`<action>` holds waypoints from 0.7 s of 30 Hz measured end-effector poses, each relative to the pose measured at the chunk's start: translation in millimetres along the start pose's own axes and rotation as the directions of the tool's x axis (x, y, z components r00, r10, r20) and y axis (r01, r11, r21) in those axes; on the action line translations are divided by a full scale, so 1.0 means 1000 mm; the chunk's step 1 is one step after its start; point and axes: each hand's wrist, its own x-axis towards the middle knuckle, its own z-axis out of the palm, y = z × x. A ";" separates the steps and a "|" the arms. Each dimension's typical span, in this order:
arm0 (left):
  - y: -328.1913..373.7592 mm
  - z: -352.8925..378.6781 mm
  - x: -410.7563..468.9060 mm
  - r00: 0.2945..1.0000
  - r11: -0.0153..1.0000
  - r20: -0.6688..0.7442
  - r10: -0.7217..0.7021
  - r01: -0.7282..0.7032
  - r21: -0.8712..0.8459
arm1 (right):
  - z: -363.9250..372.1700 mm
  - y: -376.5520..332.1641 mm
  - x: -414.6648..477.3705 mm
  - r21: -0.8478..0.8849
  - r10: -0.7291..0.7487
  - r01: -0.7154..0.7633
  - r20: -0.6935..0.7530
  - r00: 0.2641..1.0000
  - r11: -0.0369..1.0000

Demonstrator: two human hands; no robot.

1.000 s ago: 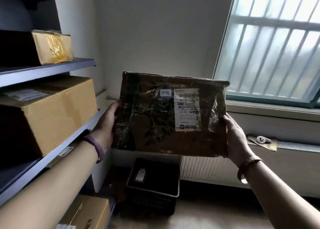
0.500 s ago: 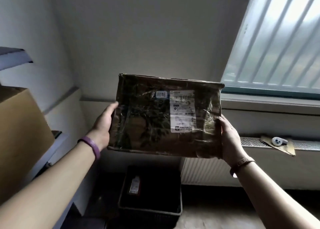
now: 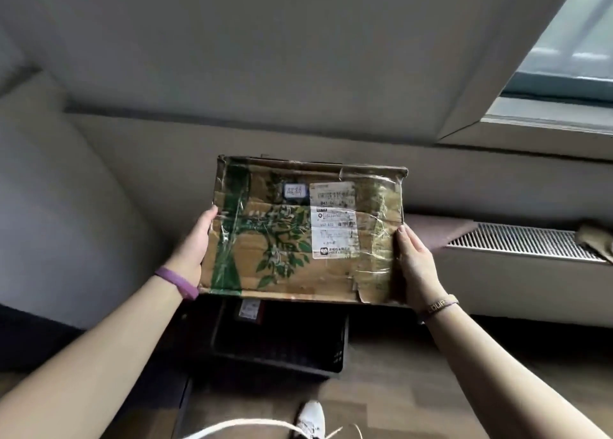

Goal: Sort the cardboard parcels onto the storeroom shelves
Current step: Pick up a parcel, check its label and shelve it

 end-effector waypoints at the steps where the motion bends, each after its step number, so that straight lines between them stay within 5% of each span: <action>1: -0.012 -0.001 0.014 1.000 1.000 -0.006 -0.028 0.028 0.013 | 0.001 0.014 0.011 -0.025 0.018 -0.018 0.005 1.000 1.000; 12: -0.212 -0.018 0.168 0.904 0.909 -0.213 -0.370 0.400 0.120 | 0.014 0.224 0.071 -0.163 0.127 -0.147 -0.128 0.984 0.976; 21: -0.407 -0.013 0.285 0.915 0.877 -0.029 -0.402 0.394 0.276 | 0.003 0.397 0.099 -0.263 0.163 -0.297 -0.430 0.888 0.918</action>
